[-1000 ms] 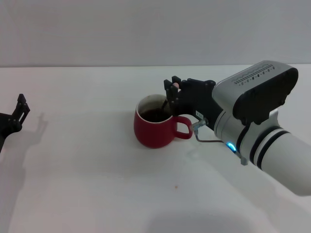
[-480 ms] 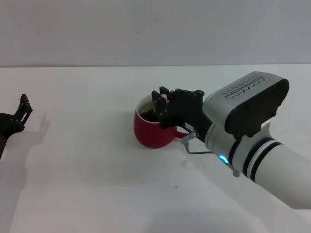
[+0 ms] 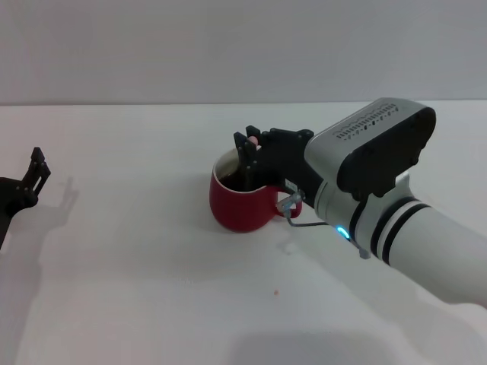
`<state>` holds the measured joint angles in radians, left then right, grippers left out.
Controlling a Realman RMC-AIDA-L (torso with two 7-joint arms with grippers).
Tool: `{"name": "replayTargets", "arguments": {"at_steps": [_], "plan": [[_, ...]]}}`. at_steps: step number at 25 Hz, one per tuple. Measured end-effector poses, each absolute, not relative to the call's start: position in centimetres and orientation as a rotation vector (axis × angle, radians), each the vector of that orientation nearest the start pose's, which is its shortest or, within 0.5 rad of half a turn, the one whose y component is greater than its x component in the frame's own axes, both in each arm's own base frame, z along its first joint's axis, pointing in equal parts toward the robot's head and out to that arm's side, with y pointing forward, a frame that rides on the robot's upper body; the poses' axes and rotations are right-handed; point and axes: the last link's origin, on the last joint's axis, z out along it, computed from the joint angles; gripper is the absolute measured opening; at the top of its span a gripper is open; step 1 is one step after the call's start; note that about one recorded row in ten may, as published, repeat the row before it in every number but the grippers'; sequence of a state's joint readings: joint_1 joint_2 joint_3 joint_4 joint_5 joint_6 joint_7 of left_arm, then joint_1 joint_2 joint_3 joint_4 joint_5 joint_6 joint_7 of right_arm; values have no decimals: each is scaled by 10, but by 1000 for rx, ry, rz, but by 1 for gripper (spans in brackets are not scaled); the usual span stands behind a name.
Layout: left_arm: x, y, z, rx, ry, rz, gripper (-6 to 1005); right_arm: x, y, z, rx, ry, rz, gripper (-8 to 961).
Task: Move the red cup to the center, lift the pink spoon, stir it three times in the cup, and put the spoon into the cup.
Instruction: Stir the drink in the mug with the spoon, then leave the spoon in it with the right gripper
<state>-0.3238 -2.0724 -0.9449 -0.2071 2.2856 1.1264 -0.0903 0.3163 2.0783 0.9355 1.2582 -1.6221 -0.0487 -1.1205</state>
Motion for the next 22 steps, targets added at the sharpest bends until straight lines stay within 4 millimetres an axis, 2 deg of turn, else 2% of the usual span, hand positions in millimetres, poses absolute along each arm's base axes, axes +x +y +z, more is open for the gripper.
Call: {"name": "replayTargets", "arguments": {"at_steps": [9,16,22], "plan": [[-364,302,-5,-1479,-628,-593,842,141,337,-96,-2178,584,570,133],[-360,303,-8,-1492,-627,-601,842,142,325,-98,-2195,607,585,132],[-360,304,-8,-1495,-629,-600,842,137,315,-108,-2247,607,587,143]]}}
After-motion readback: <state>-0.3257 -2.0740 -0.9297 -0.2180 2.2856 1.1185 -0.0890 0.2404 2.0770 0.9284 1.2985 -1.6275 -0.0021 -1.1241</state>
